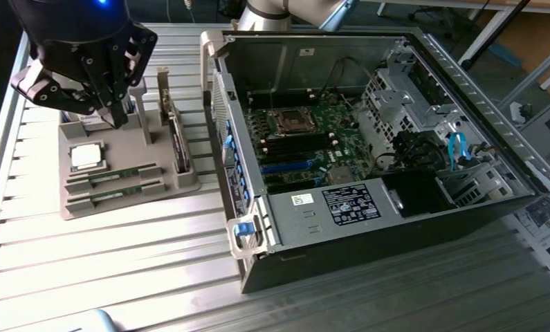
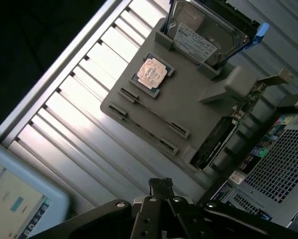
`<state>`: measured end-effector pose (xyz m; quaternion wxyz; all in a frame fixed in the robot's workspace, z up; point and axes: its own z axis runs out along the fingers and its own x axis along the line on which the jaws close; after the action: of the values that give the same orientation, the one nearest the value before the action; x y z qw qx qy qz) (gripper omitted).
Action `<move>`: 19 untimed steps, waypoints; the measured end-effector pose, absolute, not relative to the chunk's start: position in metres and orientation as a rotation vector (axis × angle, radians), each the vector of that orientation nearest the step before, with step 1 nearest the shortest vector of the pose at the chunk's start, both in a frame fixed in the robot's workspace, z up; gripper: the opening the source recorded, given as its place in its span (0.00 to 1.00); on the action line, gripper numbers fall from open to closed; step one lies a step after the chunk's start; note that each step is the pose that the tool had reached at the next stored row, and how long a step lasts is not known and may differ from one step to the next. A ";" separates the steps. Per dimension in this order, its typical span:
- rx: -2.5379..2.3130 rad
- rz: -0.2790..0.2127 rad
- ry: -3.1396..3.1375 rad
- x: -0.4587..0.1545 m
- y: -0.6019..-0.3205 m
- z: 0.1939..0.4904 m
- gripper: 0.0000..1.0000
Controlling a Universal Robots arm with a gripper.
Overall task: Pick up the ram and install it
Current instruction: 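Pick up the ram and move it above insertion slot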
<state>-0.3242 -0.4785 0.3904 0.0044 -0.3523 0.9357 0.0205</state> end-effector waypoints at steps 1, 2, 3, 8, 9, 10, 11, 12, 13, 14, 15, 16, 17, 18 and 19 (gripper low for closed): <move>-1.117 0.064 2.926 -0.324 -0.478 0.390 0.11; -1.130 0.064 2.922 -0.324 -0.478 0.390 0.11; -1.150 0.064 2.914 -0.324 -0.478 0.390 0.11; -1.223 0.064 2.886 -0.324 -0.478 0.390 0.11; -1.246 0.064 2.876 -0.324 -0.478 0.390 0.11; -1.257 0.063 2.871 -0.324 -0.478 0.390 0.11; -1.275 0.063 2.864 -0.324 -0.478 0.390 0.11; -1.289 0.063 2.858 -0.324 -0.478 0.390 0.11; -1.300 0.063 2.853 -0.324 -0.478 0.390 0.11; -1.318 0.063 2.845 -0.324 -0.478 0.390 0.11; -1.329 0.062 2.840 -0.324 -0.479 0.390 0.11; -1.341 0.062 2.835 -0.324 -0.478 0.390 0.11; -1.353 0.062 2.830 -0.324 -0.478 0.390 0.11; -1.364 0.062 2.825 -0.324 -0.478 0.390 0.11; -1.375 0.061 2.820 -0.324 -0.479 0.390 0.11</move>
<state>-0.3245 -0.4785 0.3899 0.0019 -0.4381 0.8987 0.0195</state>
